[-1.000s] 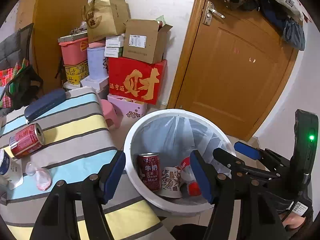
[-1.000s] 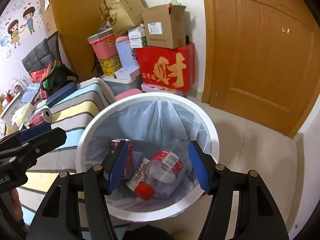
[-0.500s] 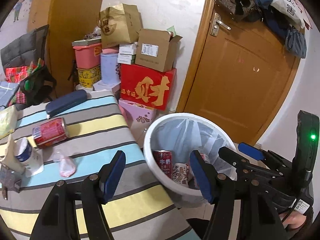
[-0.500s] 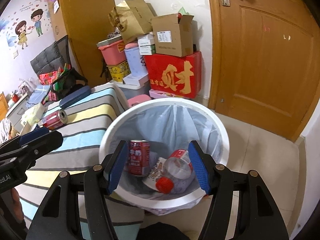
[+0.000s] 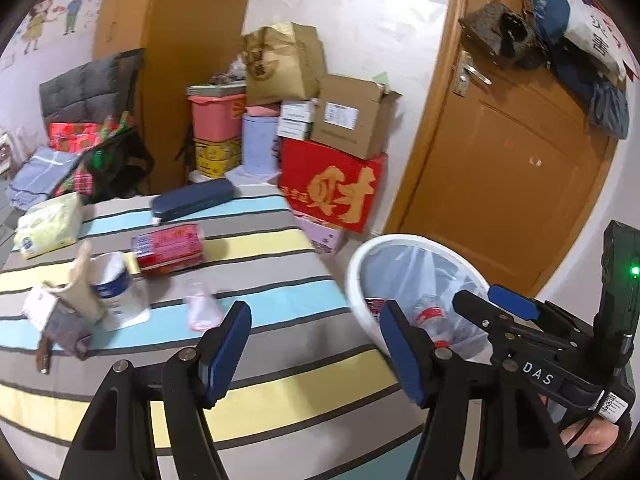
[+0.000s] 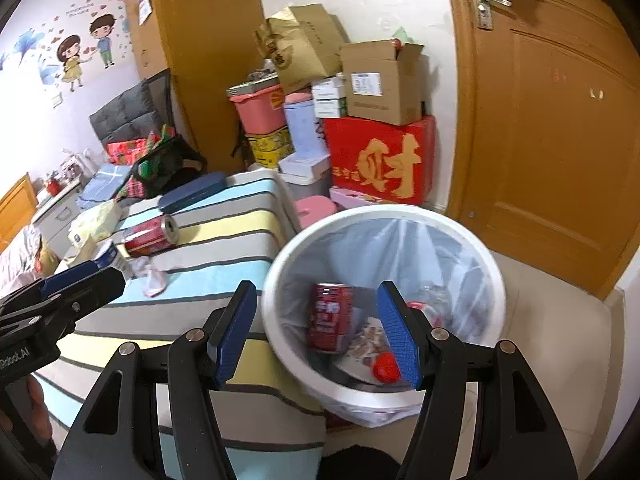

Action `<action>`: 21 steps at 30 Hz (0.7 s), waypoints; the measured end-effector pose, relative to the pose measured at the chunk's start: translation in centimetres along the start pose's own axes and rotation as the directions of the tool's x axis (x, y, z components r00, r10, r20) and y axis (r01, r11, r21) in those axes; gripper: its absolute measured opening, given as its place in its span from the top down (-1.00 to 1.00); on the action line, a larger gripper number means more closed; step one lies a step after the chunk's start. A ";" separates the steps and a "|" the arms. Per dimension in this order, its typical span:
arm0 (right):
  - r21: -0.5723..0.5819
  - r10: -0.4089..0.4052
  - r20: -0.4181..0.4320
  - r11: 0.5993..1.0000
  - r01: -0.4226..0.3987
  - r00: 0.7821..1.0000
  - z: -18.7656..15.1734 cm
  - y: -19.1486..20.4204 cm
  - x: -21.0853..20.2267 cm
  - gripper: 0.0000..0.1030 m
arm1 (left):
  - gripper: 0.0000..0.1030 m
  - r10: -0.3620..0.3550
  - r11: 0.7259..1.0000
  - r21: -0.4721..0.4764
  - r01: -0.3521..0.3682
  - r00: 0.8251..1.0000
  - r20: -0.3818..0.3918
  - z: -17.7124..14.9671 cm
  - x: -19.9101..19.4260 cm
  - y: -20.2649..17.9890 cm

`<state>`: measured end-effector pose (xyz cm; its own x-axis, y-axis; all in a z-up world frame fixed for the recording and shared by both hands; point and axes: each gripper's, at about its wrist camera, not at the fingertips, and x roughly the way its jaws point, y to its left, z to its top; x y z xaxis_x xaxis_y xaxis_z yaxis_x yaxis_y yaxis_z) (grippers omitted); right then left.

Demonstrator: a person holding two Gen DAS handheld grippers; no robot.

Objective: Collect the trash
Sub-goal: 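Move both open tools back over the table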

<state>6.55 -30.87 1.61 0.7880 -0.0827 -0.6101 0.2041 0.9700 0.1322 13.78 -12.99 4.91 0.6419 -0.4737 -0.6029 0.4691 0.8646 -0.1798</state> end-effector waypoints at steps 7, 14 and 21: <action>-0.027 0.040 0.006 0.999 -0.040 0.999 -0.2 2.1 0.1 -0.24 | -0.29 0.052 0.998 -0.044 -0.050 0.998 0.033 -0.6 -2.4 3.3; -0.063 0.094 -0.008 0.994 -0.094 0.996 -0.4 4.8 1.2 -0.24 | -0.29 0.122 0.989 -0.093 -0.117 0.991 0.052 -1.8 -4.7 7.4; -0.105 0.135 -0.034 0.985 -0.138 0.990 -0.7 7.0 2.2 -0.24 | -0.29 0.203 0.970 -0.148 -0.195 0.978 0.040 -3.2 -6.0 12.0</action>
<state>9.31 -24.05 0.62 0.7884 0.0569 -0.6126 0.0310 0.9908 0.1320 13.57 0.76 3.88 0.7473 -0.2945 -0.5957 0.2399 0.9555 -0.1715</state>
